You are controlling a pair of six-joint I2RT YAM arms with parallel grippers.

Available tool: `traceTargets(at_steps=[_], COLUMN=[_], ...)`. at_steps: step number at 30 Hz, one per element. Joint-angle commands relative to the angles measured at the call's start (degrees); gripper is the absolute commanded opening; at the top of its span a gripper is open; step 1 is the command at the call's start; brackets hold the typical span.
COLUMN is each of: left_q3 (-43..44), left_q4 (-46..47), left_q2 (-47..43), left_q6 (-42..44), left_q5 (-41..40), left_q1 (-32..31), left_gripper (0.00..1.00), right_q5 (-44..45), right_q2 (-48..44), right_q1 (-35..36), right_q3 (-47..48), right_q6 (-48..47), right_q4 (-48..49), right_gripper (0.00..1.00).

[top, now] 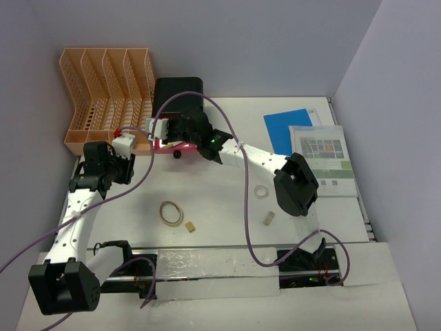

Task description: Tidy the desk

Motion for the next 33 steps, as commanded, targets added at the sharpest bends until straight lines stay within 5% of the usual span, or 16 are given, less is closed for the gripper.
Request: traceTargets(at_steps=[1,22,26,28,29,30,33], left_q3=[0.76,0.82,0.76,0.76,0.76,0.75,0.42], left_q4=[3.51,3.71,3.6,3.6,3.61,3.69,3.86], left_q2=[0.19,1.53,1.59,1.59,1.58,1.5,1.36], left_q6=[-1.24,-1.3,-1.24,-1.24,-1.21,-1.06,-0.97], left_q5=[0.29,0.44,0.6,0.6,0.63,0.85,0.68], left_q1=[0.39,1.1,1.27,1.29,1.36,1.37,1.45], left_gripper=[0.44,0.45,0.45,0.45,0.45,0.45,0.45], right_q5=[-5.35,-1.2,-0.01,0.99,1.17,2.4,2.33], right_q2=[1.86,8.83,8.9,8.58,8.16,7.24,4.33], right_q1=[-1.36,-5.45,-5.42,-5.37,-5.29,-5.2,-4.88], right_q3=[1.62,3.28,2.51,1.51,0.74,-0.57,-2.93], right_q6=[-3.95,-17.8,-19.15,-19.69,-19.84,-19.8,-18.44], right_q4=[1.08,-7.03,-6.27,-3.84,-3.48,-0.97,3.29], right_gripper=[0.0,0.02,0.21,0.41,0.43,0.57,0.63])
